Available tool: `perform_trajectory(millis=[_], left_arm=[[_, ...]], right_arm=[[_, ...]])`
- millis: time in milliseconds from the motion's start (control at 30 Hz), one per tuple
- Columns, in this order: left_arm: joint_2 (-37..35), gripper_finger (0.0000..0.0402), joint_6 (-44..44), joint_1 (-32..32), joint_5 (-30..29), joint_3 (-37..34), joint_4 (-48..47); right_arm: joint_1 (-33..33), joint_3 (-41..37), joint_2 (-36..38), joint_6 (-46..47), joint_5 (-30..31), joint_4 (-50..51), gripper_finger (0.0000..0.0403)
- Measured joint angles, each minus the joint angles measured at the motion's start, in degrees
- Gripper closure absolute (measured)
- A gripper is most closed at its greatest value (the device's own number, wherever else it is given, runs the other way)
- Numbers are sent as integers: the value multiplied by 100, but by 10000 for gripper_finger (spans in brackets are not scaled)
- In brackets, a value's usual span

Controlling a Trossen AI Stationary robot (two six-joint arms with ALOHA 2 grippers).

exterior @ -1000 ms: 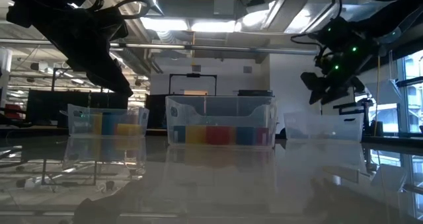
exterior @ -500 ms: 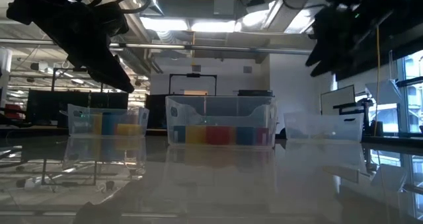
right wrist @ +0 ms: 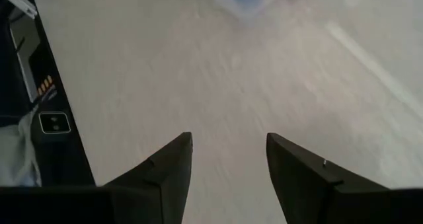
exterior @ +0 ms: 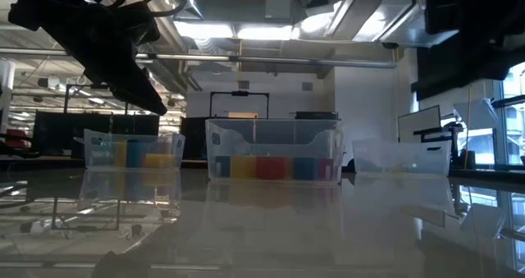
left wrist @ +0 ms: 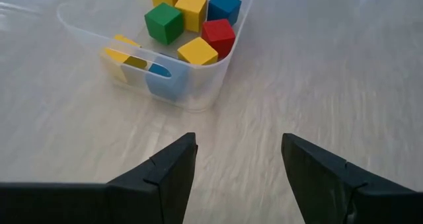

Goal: Sort blocks by size
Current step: Put the yellow triangular block into the top right transparent bin

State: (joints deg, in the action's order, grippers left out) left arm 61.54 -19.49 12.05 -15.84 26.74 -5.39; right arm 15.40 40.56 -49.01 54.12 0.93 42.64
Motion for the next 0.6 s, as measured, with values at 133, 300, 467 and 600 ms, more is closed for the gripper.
perform_trajectory(millis=[133,300,467,600], left_arm=[[0,192,0,-1,2,0,4],[0,192,0,-1,2,0,4],[0,192,0,-1,2,0,4],[0,192,45,-1,2,0,6]], right_arm=[[792,0,0,295,700,19,213],[1548,0,0,586,1730,125,213],[1929,0,-32,773,2246,736,213],[1949,0,-171,1326,1959,1624,213]])
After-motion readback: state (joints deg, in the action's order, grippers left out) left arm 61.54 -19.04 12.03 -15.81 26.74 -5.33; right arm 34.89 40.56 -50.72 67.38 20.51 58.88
